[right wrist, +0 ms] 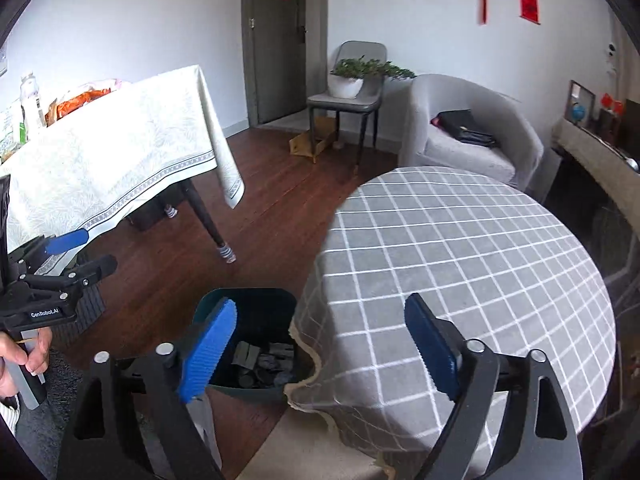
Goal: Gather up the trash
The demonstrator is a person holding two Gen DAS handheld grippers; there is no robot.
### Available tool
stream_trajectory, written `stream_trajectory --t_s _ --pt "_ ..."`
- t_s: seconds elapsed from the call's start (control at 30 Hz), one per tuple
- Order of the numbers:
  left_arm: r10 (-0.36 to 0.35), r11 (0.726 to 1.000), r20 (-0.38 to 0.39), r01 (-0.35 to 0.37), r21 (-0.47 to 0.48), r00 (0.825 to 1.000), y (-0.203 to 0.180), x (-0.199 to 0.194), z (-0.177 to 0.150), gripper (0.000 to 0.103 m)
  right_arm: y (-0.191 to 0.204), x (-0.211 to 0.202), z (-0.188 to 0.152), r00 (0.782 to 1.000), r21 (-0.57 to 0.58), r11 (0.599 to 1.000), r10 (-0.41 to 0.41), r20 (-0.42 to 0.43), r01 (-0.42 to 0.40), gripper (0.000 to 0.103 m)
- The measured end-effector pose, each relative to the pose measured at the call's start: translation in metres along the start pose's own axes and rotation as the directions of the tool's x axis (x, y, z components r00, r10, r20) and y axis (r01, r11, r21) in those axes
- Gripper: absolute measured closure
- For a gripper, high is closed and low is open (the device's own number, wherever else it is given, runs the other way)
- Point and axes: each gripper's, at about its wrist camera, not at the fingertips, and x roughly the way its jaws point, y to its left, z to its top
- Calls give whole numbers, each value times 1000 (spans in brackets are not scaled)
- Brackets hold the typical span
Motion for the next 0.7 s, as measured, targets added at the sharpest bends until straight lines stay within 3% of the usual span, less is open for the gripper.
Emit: stream_trajectory --t_s 0.13,0.27,0.4,0.57,0.7 --pt "16 999 7 -17 29 1000 -7 -10 -7 7 -36 -25 -28 997 74 995 -71 10 71 6" --pt "-76 996 19 77 -45 997 -4 -23 -8 7 -58 -42 -59 992 140 983 -125 12 122 6" --pt "-31 999 32 32 -12 999 -24 -30 -9 7 -66 -60 -70 987 155 976 -158 35 151 6" --pt "-34 999 17 35 -29 999 -30 -24 -11 7 -70 -62 -83 989 131 980 -150 -2 149 6" --pt "-41 999 13 41 -20 999 -34 -23 -12 7 -67 -69 -86 993 99 989 -112 27 108 6"
